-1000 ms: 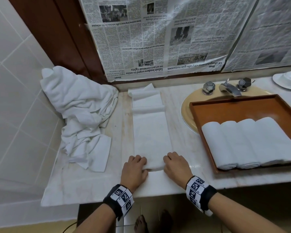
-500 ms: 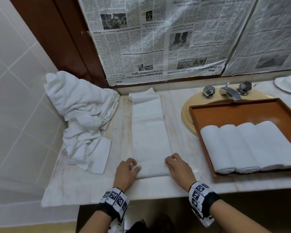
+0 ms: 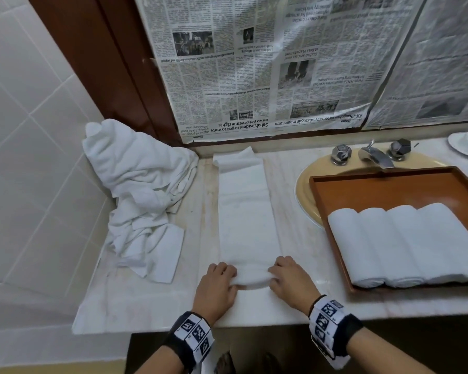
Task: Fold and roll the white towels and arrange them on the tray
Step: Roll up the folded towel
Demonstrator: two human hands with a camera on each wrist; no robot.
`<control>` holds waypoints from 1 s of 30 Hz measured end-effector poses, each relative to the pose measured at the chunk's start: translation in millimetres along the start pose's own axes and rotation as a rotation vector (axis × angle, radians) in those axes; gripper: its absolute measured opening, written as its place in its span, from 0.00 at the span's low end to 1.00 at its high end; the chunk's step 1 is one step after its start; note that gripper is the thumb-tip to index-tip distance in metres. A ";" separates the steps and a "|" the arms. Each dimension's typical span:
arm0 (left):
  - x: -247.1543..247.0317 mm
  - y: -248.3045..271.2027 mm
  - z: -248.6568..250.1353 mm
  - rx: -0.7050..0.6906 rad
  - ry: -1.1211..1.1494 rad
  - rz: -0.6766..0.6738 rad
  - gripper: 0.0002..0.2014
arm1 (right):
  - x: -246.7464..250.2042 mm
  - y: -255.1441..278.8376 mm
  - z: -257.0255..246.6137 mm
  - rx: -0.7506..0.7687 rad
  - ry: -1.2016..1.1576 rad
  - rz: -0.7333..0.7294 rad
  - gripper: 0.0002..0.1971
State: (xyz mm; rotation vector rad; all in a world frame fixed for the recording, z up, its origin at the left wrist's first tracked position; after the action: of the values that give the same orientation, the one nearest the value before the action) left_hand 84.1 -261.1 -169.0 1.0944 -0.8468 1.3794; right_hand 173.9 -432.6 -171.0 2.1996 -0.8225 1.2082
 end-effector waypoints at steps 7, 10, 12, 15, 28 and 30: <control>18.5 -19.5 -31.7 0.203 0.376 -0.047 0.10 | 14.6 3.2 19.1 -0.182 -0.433 0.052 0.10; 19.8 -17.7 -35.8 0.285 0.455 0.060 0.07 | 8.8 3.9 13.4 -0.126 -0.323 0.201 0.06; 15.2 -15.4 -34.7 0.274 0.396 0.089 0.10 | 3.3 5.6 7.3 -0.077 -0.168 0.241 0.08; 10.5 -8.2 -32.1 0.233 0.260 0.104 0.11 | -4.7 11.5 1.5 -0.025 0.018 0.231 0.16; -1.4 5.0 -5.6 -0.007 -0.118 0.043 0.24 | 6.2 -1.9 15.0 -0.048 -0.178 -0.017 0.18; -1.9 2.0 -13.3 0.057 -0.065 0.009 0.23 | 10.9 -1.6 20.5 -0.077 -0.285 -0.032 0.16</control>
State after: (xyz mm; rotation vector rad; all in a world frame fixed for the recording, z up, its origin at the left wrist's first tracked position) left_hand 80.1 -249.4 -174.7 1.1865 -0.8650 1.3893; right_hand 191.2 -448.1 -171.7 2.3433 -0.9249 0.8432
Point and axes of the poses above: each hand's wrist, its own y-axis away from the middle knuckle, its own x-axis out of the back of the hand, z = x × y, the point moved 6 cm from there along -y, towards the middle knuckle, and after that the axes turned 6 degrees about -y, right-handed, at the moved point
